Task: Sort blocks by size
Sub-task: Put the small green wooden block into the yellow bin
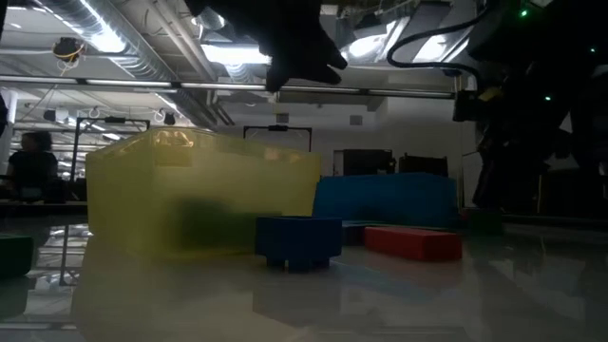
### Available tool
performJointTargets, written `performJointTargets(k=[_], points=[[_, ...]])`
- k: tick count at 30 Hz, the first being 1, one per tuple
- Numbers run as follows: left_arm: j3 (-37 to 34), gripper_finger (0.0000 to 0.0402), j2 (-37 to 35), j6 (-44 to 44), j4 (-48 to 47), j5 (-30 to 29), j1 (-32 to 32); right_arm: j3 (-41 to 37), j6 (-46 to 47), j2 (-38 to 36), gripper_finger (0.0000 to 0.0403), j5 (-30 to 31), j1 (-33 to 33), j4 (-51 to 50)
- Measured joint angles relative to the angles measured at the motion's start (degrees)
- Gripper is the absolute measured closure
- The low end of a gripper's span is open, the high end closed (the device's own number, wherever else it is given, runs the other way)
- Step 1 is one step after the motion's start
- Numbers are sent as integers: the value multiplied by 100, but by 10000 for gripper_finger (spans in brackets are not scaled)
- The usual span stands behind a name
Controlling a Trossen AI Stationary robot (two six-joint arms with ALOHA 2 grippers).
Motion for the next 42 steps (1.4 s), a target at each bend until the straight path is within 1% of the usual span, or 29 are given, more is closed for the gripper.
performJointTargets(k=[7, 17, 21, 23, 31, 34, 38, 40, 42], points=[[-34, 286, 1, 1, -134, -37, -164, -262, 17, 3, 171, -2, 0, 128], [-39, 286, 3, -2, -216, -177, -538, -475, 15, 4, 171, -140, 0, 652], [-39, 286, 3, -2, -225, -451, -719, -530, 17, 4, 174, -160, 0, 674], [-39, 286, 3, -25, -223, -592, -810, -542, 14, 4, 184, -208, 0, 710], [-39, 286, 2, -193, -237, -1127, -1228, -542, 0, 4, 272, -233, 0, 737], [-39, 286, -17, -337, -254, -1316, -1396, -542, 0, 4, 274, -251, 2, 743], [-39, 286, -94, -578, -362, -1737, -1650, -536, -2, 4, 269, -289, 0, 763], [-39, 286, -153, -742, -500, -1962, -1792, -474, -7, 4, 258, -526, 0, 714], [-42, 286, -228, -914, -636, -2189, -1936, -350, -83, 4, 255, -893, 2, 689]])
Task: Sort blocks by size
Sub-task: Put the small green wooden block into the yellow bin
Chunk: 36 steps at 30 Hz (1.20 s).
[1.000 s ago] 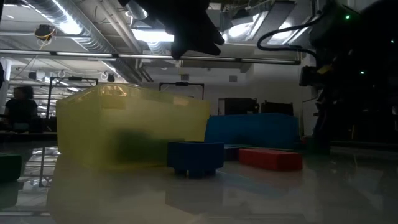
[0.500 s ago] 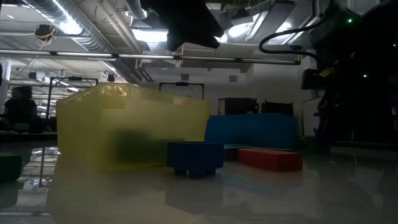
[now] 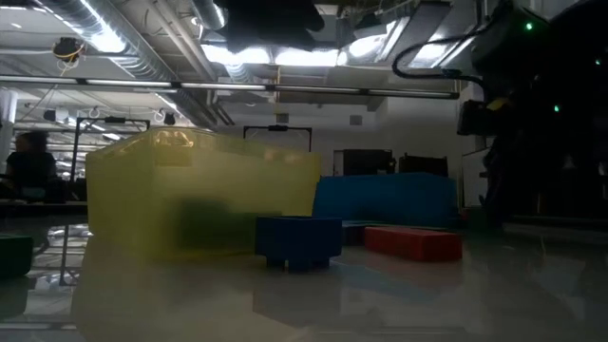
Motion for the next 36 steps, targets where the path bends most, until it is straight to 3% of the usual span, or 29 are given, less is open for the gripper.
performJointTargets(k=[9, 13, 22, 33, 36], points=[[0, 286, -219, -1059, -855, -1005, -777, 723, -319, 0, 273, -1606, 4, -30], [-2, 286, -219, -1732, -1291, -1095, -1082, 1059, -514, 0, 258, -1809, 5, 305], [-2, 286, -220, -2856, -1910, -1156, -1695, 1102, -1313, 430, 270, -1655, 4, 3063], [-2, 286, -220, -3637, -2125, -965, -2167, 1103, -1420, 2371, 258, -1656, 0, 6512], [-2, 286, -221, -3866, -2117, -861, -2257, 1266, -1421, 2780, 258, -1658, -2, 6874]])
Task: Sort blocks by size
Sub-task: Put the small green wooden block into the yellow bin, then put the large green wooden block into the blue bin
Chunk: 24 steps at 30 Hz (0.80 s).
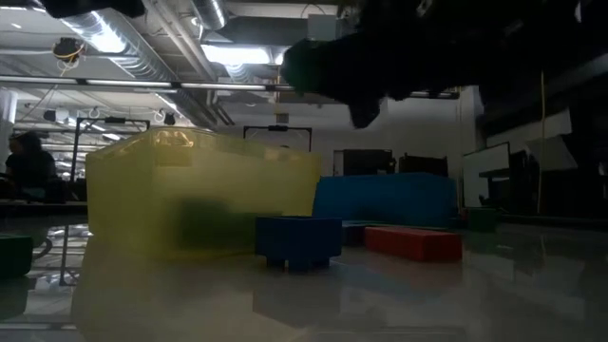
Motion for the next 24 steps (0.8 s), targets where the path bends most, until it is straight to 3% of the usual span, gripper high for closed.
performJointTargets(k=[5, 13, 18, 24], points=[[0, 286, 2, -240, 7, 277, -92, 588, -1, 446, 242, 0, 2, -168], [0, 286, 15, -520, 27, 326, -123, 1510, -2, 961, 224, 0, 0, -1307], [4, 286, 67, -656, 42, 323, -126, 1929, -50, 983, 216, -2, 1, -2266], [4, 286, 559, -175, 405, 356, -123, 2243, -1117, 596, 215, -64, -3, -3614]])
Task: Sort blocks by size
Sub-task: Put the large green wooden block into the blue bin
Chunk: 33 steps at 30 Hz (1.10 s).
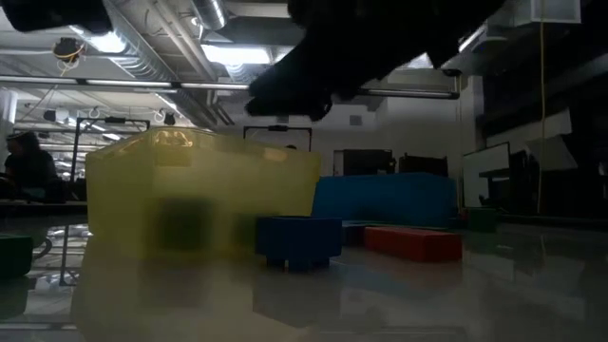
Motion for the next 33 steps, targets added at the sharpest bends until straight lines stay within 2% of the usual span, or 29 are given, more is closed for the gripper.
performJointTargets(k=[5, 11, 15, 20, 25, 33], points=[[0, 286, 316, 875, 111, 378, -48, 19, -131, -635, 215, 311, 3, -885], [0, 286, 553, 994, 62, 770, -29, 19, -88, -1552, 214, 1017, 3, -2099], [0, 286, 705, 1093, -33, 1067, 42, 19, 64, -2054, 214, 1327, 3, -2464], [-2, 286, 858, 1518, -95, 1463, 120, 19, 231, -2506, 214, 1419, 3, -2731], [-2, 286, 850, 1949, -45, 1429, 127, 19, 251, -2888, 214, 1595, 3, -3064], [-2, 286, 856, 1953, -59, 1431, 158, 1, 398, -3705, 214, 1920, 8, -3701]])
